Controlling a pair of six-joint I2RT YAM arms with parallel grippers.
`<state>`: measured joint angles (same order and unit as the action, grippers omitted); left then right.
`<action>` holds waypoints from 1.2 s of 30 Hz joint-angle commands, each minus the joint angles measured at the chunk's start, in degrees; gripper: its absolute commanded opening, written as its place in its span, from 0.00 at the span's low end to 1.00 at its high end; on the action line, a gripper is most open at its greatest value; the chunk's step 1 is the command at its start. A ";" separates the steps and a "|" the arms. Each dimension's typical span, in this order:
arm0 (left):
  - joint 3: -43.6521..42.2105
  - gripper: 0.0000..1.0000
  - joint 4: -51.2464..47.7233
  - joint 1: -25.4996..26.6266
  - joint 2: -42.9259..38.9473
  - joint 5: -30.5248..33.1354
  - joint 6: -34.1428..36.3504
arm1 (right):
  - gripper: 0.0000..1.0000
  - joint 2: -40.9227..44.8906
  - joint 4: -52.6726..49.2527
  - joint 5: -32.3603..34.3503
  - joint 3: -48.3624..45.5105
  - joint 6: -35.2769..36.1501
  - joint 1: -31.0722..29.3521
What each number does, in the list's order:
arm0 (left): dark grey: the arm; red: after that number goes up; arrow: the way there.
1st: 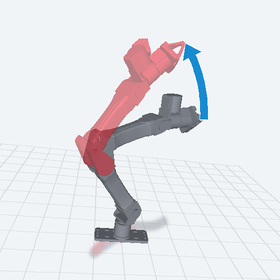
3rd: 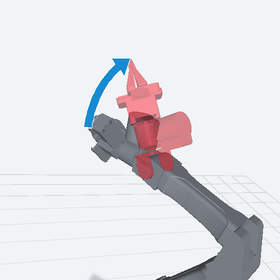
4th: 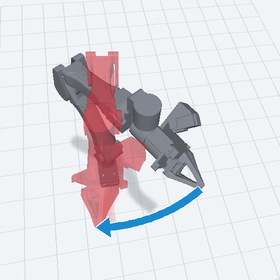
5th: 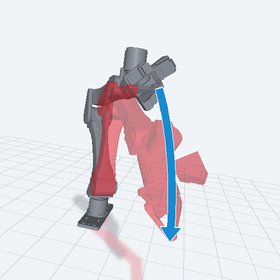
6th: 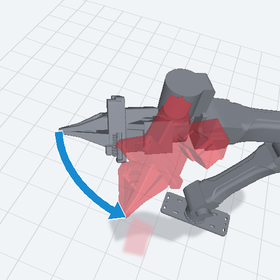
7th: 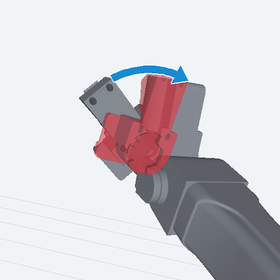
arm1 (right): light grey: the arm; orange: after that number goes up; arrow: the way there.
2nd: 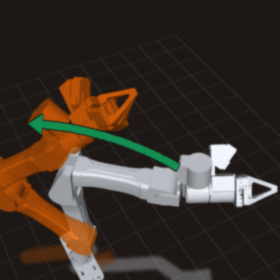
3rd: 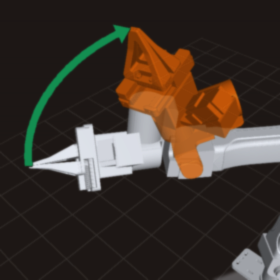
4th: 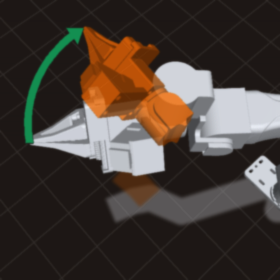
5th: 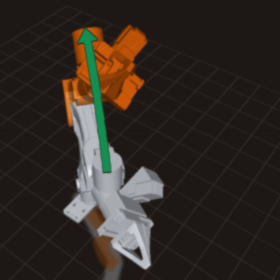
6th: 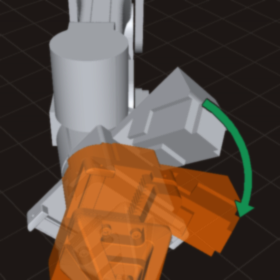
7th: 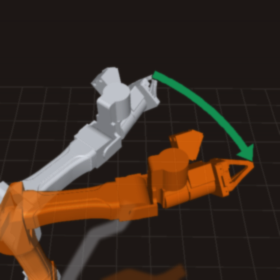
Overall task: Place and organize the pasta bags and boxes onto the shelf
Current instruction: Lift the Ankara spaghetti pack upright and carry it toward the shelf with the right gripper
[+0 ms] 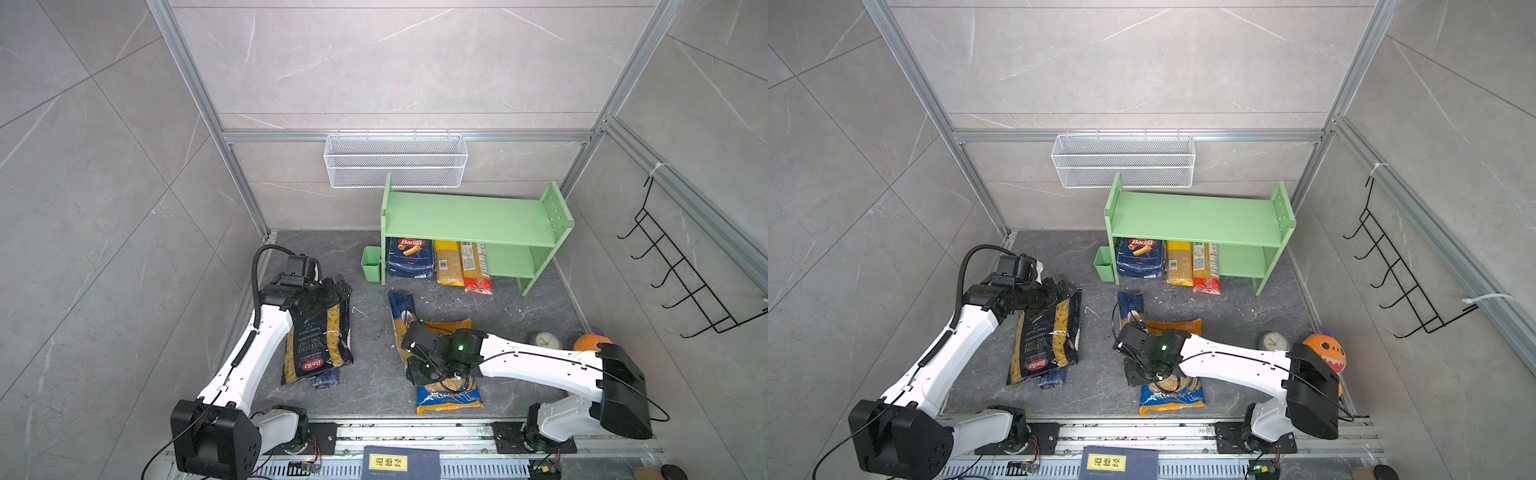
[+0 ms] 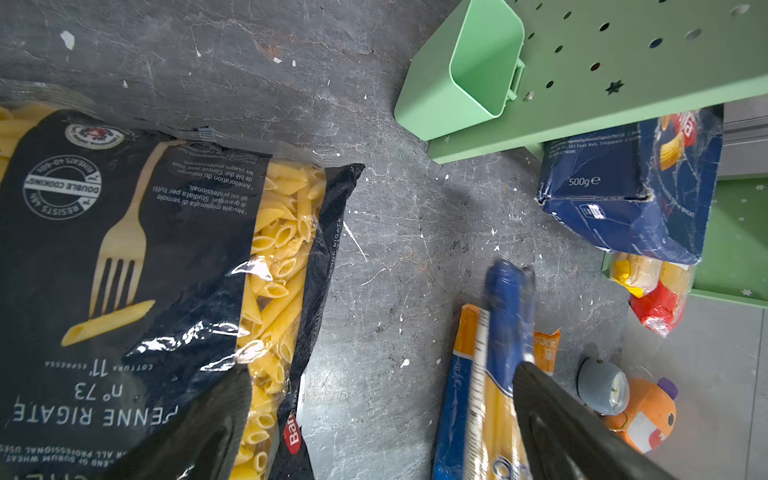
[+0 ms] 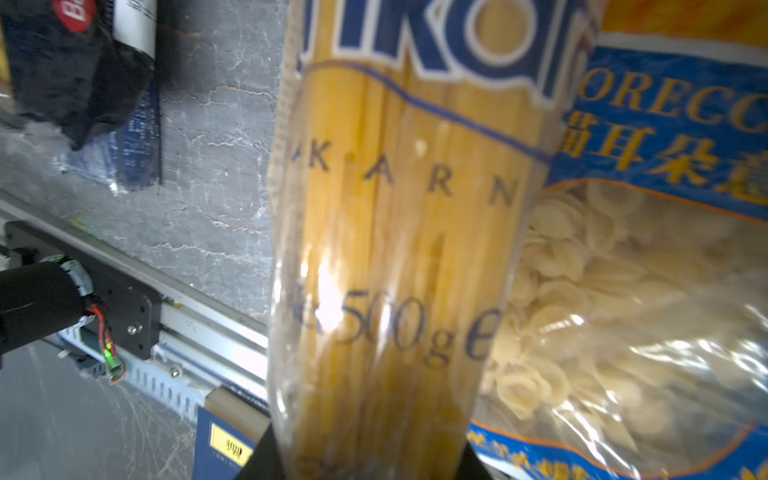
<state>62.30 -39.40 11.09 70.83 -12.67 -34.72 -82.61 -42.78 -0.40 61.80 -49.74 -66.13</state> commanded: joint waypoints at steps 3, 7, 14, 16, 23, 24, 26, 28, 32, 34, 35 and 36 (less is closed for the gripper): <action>3.17 1.00 2.03 -0.46 1.27 -1.75 1.23 | 0.00 11.12 -4.30 3.07 -0.09 0.84 -0.11; 3.34 1.00 3.20 -0.46 1.92 -2.39 0.90 | 0.00 18.61 -11.19 4.59 0.75 -0.04 -0.12; 3.35 1.00 5.18 -0.46 2.91 -3.18 0.15 | 0.00 25.98 -24.51 12.17 4.46 -1.01 -0.05; 3.19 1.00 5.92 -0.46 3.21 -3.65 -0.23 | 0.00 27.49 -27.36 14.72 5.06 -1.77 0.01; 5.54 1.00 9.07 0.88 6.17 -5.67 -0.71 | 0.00 29.50 -34.38 18.06 8.07 -0.95 6.11; 6.23 1.00 9.23 1.39 6.78 -5.53 -0.53 | 0.00 29.44 -33.95 17.31 8.18 -0.29 7.80; 7.40 1.00 9.55 2.18 7.88 -5.55 -0.33 | 0.00 29.19 -33.14 15.73 7.94 0.75 11.29; 8.24 1.00 10.06 2.67 8.76 -5.63 -0.54 | 0.00 29.00 -31.70 14.23 7.31 2.01 14.29; 9.08 1.00 10.84 2.95 9.91 -5.98 -0.71 | 0.00 27.77 -29.79 12.53 8.42 6.06 20.19; 9.46 1.00 11.00 2.97 10.16 -6.06 -0.70 | 0.00 26.54 -29.07 11.40 9.37 9.12 23.23; 9.63 1.00 11.17 2.97 10.37 -6.16 -0.69 | 0.00 25.75 -28.52 10.53 9.93 10.95 25.22; 9.74 1.00 11.30 2.97 10.50 -6.29 -0.70 | 0.00 24.98 -27.88 9.72 10.30 12.60 27.12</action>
<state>69.91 -29.91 14.00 80.55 -17.28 -35.16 -56.77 -77.47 8.05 68.18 -44.07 -42.22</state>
